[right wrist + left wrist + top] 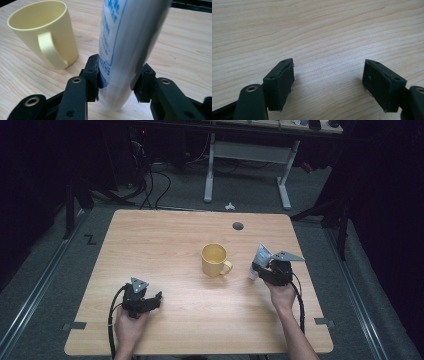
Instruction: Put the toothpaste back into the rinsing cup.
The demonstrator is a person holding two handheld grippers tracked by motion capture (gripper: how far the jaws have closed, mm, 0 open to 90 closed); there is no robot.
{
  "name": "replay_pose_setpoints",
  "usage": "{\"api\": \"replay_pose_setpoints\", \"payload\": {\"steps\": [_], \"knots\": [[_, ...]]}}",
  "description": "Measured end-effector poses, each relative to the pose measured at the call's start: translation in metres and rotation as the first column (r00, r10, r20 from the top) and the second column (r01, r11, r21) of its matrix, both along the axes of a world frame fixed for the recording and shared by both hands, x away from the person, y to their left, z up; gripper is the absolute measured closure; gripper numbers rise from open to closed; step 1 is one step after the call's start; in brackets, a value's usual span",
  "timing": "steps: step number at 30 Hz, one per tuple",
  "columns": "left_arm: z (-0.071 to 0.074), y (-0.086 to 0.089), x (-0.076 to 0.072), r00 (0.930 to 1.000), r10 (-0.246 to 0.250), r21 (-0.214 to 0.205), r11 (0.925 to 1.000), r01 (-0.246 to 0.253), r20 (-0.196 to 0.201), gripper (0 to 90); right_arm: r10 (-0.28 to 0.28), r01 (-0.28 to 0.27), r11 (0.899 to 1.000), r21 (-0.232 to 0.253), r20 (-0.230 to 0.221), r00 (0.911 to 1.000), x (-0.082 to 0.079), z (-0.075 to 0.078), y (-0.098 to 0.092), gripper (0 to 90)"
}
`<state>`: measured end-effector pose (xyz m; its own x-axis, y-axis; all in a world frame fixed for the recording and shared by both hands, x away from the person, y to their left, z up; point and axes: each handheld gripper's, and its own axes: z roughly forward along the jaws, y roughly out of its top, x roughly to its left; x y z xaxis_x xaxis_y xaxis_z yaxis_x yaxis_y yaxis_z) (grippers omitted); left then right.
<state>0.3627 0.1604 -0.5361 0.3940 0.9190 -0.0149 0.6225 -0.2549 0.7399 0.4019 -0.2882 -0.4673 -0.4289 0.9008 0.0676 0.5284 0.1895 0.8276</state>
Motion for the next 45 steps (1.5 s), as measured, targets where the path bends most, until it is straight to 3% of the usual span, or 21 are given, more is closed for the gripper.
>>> {"api": "replay_pose_setpoints", "payload": {"steps": [10,21,36,45], "knots": [[0.0,0.0,0.0,1.0,0.0,0.0,1.0,0.0,0.0,25.8,0.047,-0.046,0.999,-0.007,0.022,0.9987,-0.002,0.009,0.008,62.1],[0.0,0.0,0.0,1.0,0.001,0.001,1.0,-0.001,0.001,25.8,0.054,-0.055,0.998,0.016,0.021,0.9983,-0.002,0.013,0.005,62.1],[0.0,0.0,0.0,1.0,0.003,0.0,1.0,-0.003,0.002,26.0,0.092,-0.093,0.995,0.021,0.039,0.995,0.002,0.029,0.014,62.2],[0.0,0.0,0.0,1.0,0.002,-0.001,1.0,-0.002,0.001,26.0,0.119,-0.119,0.993,0.0,0.048,0.9917,0.003,0.039,0.024,62.3]]}}
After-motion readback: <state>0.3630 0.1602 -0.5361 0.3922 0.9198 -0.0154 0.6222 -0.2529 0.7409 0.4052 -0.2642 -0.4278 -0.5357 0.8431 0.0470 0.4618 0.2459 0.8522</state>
